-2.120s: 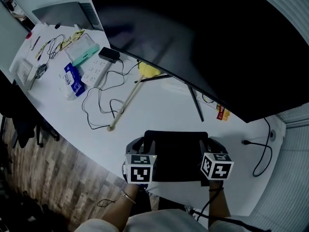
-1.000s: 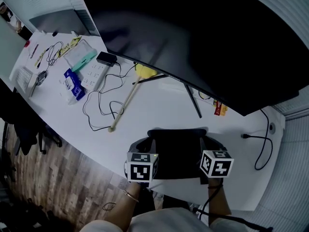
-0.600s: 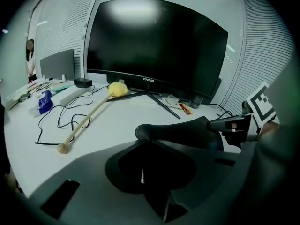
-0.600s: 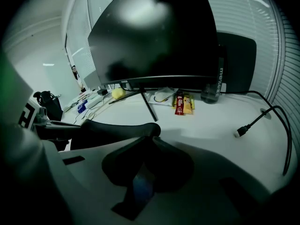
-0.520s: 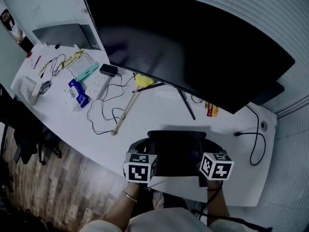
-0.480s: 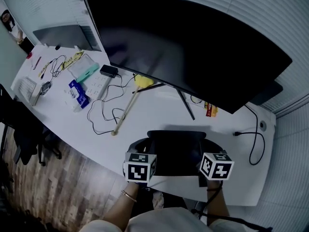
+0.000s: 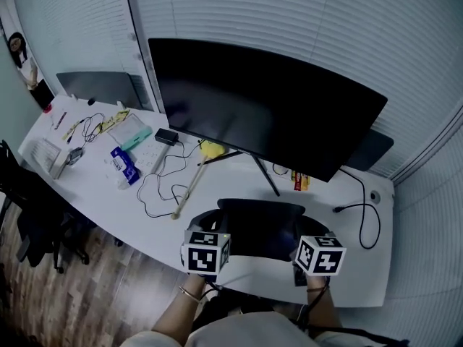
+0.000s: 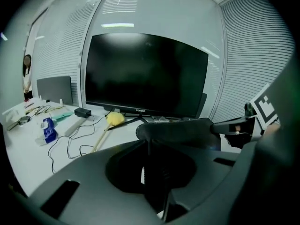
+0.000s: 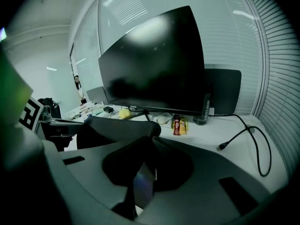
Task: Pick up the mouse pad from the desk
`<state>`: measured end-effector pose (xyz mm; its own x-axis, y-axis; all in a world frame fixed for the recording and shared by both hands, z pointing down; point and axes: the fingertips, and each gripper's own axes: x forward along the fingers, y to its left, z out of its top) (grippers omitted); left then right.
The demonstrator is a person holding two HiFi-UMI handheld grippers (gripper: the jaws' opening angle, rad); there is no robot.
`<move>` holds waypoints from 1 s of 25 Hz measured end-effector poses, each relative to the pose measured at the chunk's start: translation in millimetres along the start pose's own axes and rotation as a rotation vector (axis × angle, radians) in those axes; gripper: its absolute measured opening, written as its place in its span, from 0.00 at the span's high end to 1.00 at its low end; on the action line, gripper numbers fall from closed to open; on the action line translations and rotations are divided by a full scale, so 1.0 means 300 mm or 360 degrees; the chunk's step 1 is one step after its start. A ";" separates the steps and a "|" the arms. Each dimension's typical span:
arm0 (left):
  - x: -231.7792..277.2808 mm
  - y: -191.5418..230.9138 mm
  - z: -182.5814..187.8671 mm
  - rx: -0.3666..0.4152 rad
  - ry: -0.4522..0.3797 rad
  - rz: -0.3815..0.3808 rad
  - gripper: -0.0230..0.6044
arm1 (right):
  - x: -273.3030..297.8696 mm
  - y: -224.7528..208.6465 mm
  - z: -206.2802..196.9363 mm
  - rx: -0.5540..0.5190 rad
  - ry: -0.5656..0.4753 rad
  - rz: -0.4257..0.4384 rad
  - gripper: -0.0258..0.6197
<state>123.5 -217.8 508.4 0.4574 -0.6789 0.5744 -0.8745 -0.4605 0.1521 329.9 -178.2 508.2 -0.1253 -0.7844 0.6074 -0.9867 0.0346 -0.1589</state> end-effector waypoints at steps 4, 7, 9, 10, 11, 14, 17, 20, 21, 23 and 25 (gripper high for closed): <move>-0.033 -0.012 0.090 0.0055 -0.0094 -0.0026 0.88 | -0.051 0.006 0.085 -0.0033 -0.0100 -0.0028 0.87; -0.054 -0.021 0.178 0.0106 -0.0183 -0.0037 0.88 | -0.085 0.010 0.161 -0.0057 -0.0187 -0.0039 0.87; -0.069 -0.023 0.240 0.0135 -0.0244 -0.0039 0.88 | -0.106 0.015 0.216 -0.0073 -0.0249 -0.0043 0.87; -0.076 -0.024 0.271 0.0148 -0.0271 -0.0041 0.88 | -0.116 0.017 0.243 -0.0081 -0.0278 -0.0046 0.87; -0.082 -0.025 0.300 0.0161 -0.0297 -0.0043 0.88 | -0.126 0.020 0.271 -0.0090 -0.0307 -0.0050 0.87; -0.105 -0.033 0.384 0.0189 -0.0376 -0.0052 0.88 | -0.161 0.027 0.355 -0.0123 -0.0398 -0.0067 0.87; -0.133 -0.041 0.455 0.0208 -0.0449 -0.0054 0.88 | -0.200 0.035 0.427 -0.0149 -0.0485 -0.0076 0.87; -0.141 -0.046 0.508 0.0222 -0.0503 -0.0052 0.88 | -0.210 0.033 0.469 -0.0160 -0.0535 -0.0079 0.87; -0.142 -0.049 0.519 0.0225 -0.0514 -0.0054 0.88 | -0.214 0.032 0.476 -0.0160 -0.0544 -0.0080 0.87; -0.152 -0.058 0.533 0.0231 -0.0529 -0.0062 0.88 | -0.230 0.032 0.482 -0.0157 -0.0555 -0.0086 0.87; -0.159 -0.067 0.537 0.0234 -0.0532 -0.0072 0.88 | -0.243 0.028 0.482 -0.0151 -0.0558 -0.0095 0.87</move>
<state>145.2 -268.4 348.3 0.5438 -0.7940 0.2717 -0.8308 -0.5552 0.0403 345.6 -210.3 349.9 -0.0405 -0.9507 0.3074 -0.9985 0.0268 -0.0487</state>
